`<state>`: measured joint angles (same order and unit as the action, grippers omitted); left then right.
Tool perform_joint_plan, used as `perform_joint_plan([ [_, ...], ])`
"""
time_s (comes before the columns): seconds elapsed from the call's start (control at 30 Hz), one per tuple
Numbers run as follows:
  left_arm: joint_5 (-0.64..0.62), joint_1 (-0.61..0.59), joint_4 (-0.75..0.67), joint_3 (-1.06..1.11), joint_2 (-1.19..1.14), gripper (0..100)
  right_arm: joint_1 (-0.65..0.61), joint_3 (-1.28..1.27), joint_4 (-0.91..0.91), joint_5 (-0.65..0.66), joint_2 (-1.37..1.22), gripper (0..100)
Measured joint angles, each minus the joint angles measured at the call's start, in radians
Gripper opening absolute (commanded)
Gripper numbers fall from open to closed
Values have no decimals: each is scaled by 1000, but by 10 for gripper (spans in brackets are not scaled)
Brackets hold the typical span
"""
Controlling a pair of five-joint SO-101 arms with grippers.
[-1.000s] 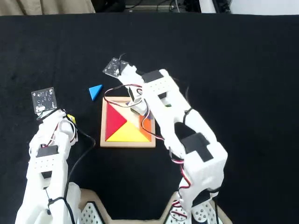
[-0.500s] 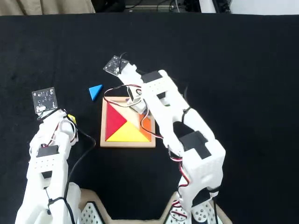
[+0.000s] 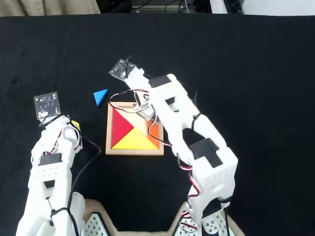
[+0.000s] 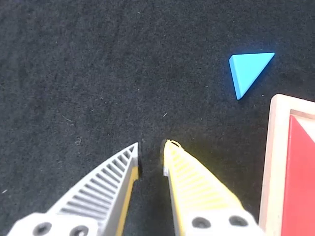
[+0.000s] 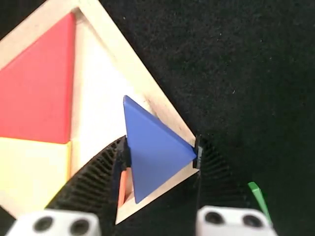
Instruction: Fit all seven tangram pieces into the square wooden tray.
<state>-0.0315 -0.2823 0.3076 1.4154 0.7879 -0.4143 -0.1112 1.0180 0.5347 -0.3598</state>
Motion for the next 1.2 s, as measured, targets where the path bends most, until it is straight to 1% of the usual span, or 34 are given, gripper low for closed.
perform_joint_plan([
  [0.17,0,0,0,0,0,98,-3,-34,-9,34,0,185],
  [0.57,0,0,0,0,0,98,-3,-34,-8,43,0,191],
  [0.7,0,0,0,0,0,98,-3,-34,12,55,2,255],
  [0.77,0,0,0,0,0,98,-3,-34,15,61,2,269],
  [0.9,0,0,0,0,0,98,-3,-34,17,61,2,268],
  [1.1,0,0,0,0,0,98,-3,-34,20,114,2,262],
  [1.2,0,0,0,0,0,98,-3,-35,28,117,31,194],
])
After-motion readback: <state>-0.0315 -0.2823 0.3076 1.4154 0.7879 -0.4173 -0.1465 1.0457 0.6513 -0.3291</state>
